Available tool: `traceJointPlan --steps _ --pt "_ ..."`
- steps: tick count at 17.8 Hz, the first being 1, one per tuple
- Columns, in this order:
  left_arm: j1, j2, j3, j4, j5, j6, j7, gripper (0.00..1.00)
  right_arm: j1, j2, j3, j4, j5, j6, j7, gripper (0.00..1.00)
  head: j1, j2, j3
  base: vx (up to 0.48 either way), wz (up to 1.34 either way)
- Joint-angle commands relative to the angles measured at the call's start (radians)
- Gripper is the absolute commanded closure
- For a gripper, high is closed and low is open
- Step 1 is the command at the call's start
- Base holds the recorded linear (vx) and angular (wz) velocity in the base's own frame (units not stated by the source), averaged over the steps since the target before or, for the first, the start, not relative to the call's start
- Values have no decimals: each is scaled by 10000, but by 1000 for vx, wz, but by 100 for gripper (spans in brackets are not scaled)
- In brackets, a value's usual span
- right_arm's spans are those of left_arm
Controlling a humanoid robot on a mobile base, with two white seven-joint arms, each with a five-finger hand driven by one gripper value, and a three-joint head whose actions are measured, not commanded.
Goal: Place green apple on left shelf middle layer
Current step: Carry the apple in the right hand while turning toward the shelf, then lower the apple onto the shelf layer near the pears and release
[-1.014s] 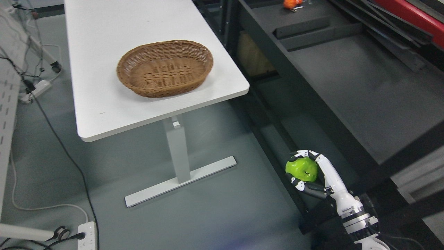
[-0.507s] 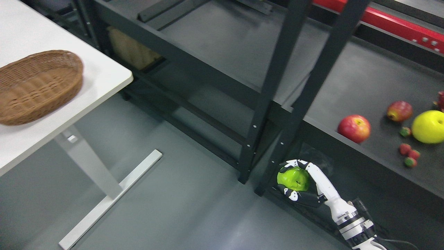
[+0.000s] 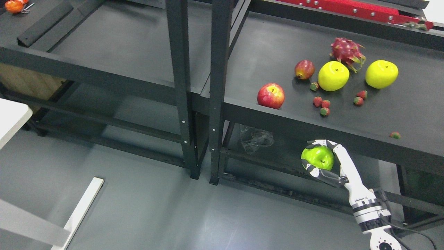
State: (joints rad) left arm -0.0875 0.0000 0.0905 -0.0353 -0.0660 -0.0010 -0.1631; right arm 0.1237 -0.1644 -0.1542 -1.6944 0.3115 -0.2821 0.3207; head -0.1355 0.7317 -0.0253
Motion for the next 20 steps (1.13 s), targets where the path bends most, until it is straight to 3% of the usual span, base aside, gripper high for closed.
traceJointPlan --steps 1,20 --pt "1 175 0 0 0 -5 5 0 -301 49 -943 -6 14 182 -32 96 0 0 0 88 -552" --pt "1 175 0 0 0 -5 5 0 -516 49 -927 70 137 704 -17 97 0 -1 0 187 -97"
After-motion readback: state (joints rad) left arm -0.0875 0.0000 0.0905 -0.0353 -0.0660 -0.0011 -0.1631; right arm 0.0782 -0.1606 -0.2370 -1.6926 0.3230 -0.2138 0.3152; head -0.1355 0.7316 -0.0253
